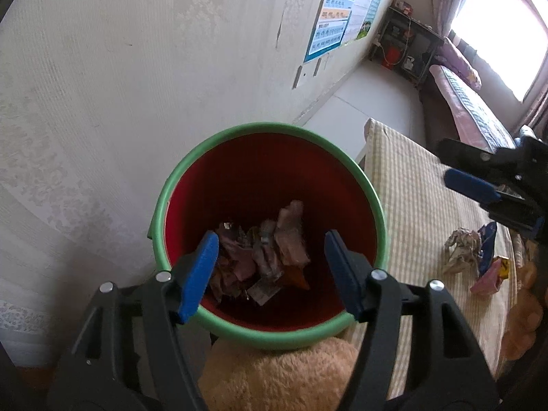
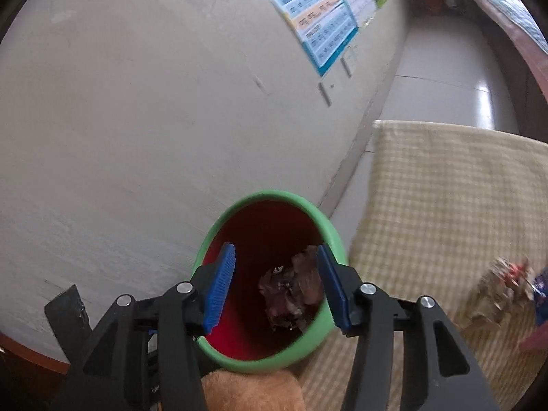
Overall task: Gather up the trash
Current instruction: 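Open the left gripper over the bin while the right gripper opens, dropping wrapper and carton, then grasp the crumpled foil wrapper with the left gripper while the right grasps the dark blue snack bag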
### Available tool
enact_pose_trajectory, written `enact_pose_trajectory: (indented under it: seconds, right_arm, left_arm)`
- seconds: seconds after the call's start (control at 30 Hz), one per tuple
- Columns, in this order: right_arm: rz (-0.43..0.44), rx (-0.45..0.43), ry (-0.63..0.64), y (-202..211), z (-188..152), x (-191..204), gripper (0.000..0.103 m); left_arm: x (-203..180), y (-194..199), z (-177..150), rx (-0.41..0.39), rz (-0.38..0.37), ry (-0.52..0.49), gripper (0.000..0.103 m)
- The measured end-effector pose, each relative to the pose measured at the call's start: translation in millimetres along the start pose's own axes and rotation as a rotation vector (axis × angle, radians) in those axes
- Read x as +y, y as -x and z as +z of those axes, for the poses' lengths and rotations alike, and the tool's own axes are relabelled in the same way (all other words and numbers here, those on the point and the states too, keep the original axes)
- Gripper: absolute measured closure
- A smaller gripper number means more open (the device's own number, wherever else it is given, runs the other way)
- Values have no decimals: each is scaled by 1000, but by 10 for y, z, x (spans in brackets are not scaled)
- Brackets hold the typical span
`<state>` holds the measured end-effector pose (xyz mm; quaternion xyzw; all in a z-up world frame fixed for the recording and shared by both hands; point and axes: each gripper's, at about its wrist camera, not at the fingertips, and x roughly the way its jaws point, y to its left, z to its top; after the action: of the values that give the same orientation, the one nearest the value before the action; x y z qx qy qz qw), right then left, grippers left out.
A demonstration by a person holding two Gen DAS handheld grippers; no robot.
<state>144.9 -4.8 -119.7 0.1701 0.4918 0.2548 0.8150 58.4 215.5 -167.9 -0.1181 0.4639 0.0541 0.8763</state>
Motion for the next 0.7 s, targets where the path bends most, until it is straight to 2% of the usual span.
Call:
enact_pose_trajectory:
  seconds: [0.13, 0.23, 0.33, 0.4, 0.43, 0.47, 0.53, 0.57, 0.6, 0.63, 0.7]
  right_arm:
    - [-113, -53, 17, 328, -146, -246, 51]
    - [-267, -95, 35, 606, -293, -632, 50]
    - [-456, -120, -12, 862, -331, -1175, 41]
    - [-534, -81, -64, 831, -331, -1547, 32]
    - [-550, -36, -95, 783, -305, -1717, 31]
    - [-554, 12, -131, 699, -295, -1889, 31]
    - [-547, 49, -159, 568, -327, -2105, 31]
    - [-544, 72, -156, 490, -353, -2181, 39]
    - [-535, 87, -150, 434, -386, -2224, 53]
    - [-524, 86, -141, 420, -417, -2233, 57]
    - [-464, 58, -157, 499, -481, -2221, 76]
  left_arm:
    - [-96, 50, -34, 2, -11, -15, 41]
    - [-239, 102, -75, 0, -26, -37, 41]
    - [-429, 150, -137, 0, -44, -68, 41]
    - [-587, 172, -192, 10, -67, -84, 41]
    - [-645, 174, -210, 17, -80, -88, 41]
    - [-745, 181, -246, 29, -101, -97, 41]
    - [-979, 213, -332, 43, -133, -143, 41]
    - [-1094, 230, -365, 47, -144, -169, 41]
    - [-1171, 238, -392, 50, -151, -189, 41]
    - [-1261, 244, -418, 55, -160, -210, 41]
    - [-1460, 233, -471, 70, -182, -265, 41]
